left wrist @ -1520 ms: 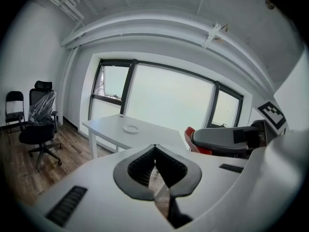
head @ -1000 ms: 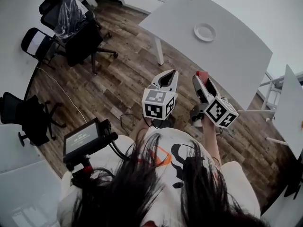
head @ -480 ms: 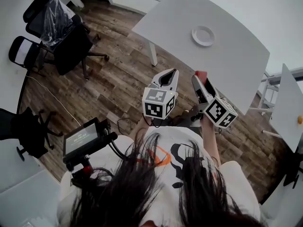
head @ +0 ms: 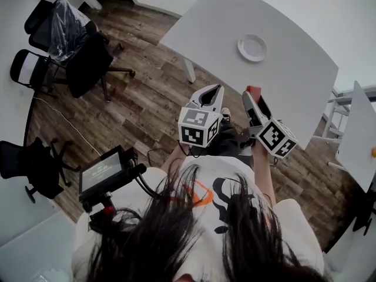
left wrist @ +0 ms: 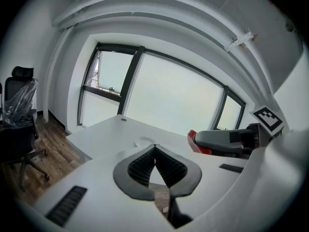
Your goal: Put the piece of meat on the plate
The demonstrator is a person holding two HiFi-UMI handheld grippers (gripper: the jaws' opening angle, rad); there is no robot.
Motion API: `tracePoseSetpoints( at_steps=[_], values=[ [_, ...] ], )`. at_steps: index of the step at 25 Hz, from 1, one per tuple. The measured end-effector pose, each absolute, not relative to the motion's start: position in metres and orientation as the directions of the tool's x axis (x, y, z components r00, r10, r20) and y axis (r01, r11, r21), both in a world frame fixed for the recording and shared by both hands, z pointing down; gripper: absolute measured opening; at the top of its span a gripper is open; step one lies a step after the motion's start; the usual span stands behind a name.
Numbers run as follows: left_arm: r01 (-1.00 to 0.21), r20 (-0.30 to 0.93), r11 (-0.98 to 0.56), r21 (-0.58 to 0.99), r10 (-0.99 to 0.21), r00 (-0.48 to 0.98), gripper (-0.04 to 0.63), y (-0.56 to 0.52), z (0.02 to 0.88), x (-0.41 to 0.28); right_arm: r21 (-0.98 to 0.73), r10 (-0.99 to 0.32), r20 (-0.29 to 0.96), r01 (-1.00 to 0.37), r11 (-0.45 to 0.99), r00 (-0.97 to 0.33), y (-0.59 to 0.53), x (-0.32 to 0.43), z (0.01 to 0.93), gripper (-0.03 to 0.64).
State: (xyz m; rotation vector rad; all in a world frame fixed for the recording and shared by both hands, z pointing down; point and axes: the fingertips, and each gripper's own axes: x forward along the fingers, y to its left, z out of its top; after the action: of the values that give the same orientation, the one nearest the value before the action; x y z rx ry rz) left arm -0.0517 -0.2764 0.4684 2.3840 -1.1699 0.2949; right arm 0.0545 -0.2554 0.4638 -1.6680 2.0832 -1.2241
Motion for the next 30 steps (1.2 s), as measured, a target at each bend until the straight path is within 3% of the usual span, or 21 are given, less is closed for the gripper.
tracePoseSetpoints(
  at_steps=[16, 30],
  values=[
    [-0.774, 0.401, -0.55, 0.314, -0.662, 0.634, 0.006, -0.35, 0.474, 0.005, -0.701, -0.887, 0.321, -0.713, 0.013, -0.332, -0.337, 0.109, 0.479, 0.314],
    [-0.762, 0.449, -0.566, 0.316, -0.618, 0.645, 0.006, -0.419, 0.51, 0.051, -0.617, -0.819, 0.455, -0.787, -0.008, -0.348, -0.416, 0.136, 0.552, 0.314]
  ],
)
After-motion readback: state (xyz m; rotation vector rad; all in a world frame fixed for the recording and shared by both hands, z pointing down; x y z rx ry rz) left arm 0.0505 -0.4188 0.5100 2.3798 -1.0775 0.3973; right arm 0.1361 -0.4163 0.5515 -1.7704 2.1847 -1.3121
